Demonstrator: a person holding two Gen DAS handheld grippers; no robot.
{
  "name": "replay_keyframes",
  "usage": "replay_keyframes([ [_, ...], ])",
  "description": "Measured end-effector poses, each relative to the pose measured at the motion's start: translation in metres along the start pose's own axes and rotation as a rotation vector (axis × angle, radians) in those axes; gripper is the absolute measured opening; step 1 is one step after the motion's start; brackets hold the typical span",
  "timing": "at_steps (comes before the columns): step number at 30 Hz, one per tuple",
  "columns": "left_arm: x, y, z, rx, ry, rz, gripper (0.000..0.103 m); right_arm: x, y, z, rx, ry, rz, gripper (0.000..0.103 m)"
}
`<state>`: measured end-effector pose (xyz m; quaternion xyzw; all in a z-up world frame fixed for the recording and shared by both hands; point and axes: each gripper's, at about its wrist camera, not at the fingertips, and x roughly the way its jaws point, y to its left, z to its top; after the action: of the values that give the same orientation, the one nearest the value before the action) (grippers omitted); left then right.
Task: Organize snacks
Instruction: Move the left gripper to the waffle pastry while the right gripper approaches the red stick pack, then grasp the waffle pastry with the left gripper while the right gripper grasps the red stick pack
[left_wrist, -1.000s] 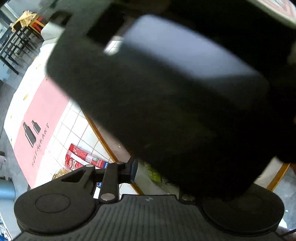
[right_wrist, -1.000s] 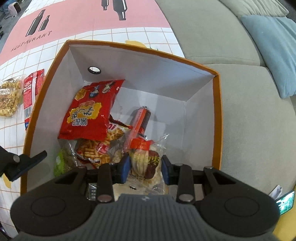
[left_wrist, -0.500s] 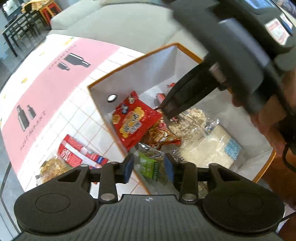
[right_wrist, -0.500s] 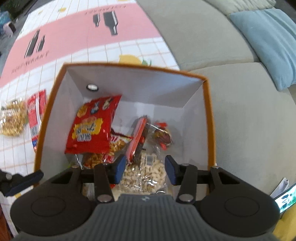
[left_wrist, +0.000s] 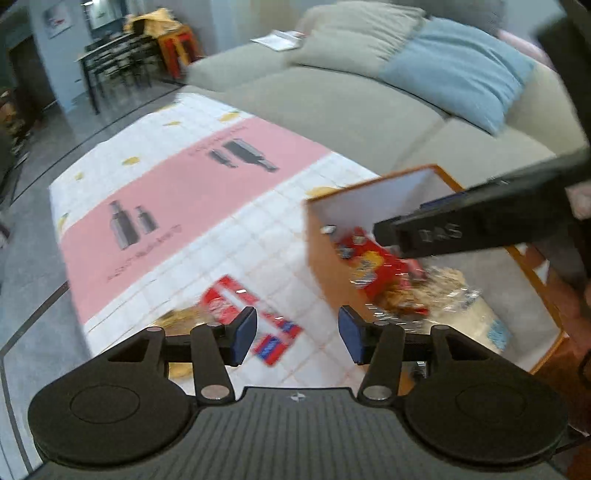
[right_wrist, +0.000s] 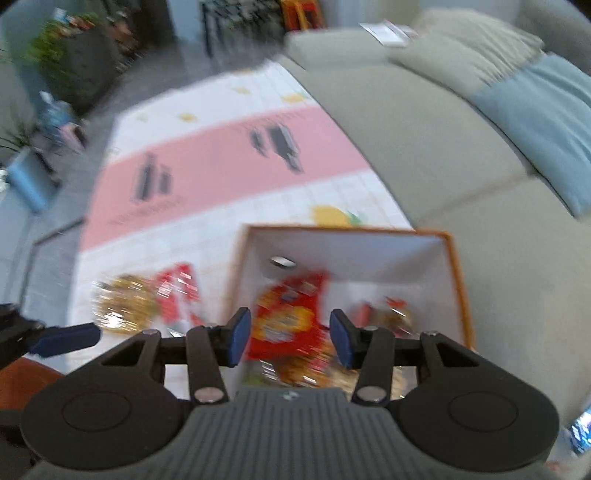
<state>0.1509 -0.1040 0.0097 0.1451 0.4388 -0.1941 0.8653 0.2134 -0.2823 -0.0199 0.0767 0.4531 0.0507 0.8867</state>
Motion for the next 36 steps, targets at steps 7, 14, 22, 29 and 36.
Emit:
replay_keyframes([
  [7,0.007,0.061,-0.018,-0.078,0.009,0.071,0.061,0.017,0.036,0.001,-0.035,0.000,0.148,0.047],
  [14,0.033,0.094,-0.035,-0.089,0.036,0.070,0.067,0.054,0.073,-0.001,-0.108,0.064,0.198,0.053],
  [22,0.080,0.135,-0.047,-0.277,0.079,0.006,0.078,0.099,0.099,-0.009,-0.190,0.140,0.189,0.074],
  [29,0.117,0.165,-0.052,-0.395,0.081,-0.041,0.082,0.140,0.108,-0.009,-0.227,0.204,0.125,0.077],
  [36,0.143,0.177,-0.059,-0.441,0.113,-0.040,0.085,0.168,0.121,-0.013,-0.293,0.255,0.080,0.077],
])
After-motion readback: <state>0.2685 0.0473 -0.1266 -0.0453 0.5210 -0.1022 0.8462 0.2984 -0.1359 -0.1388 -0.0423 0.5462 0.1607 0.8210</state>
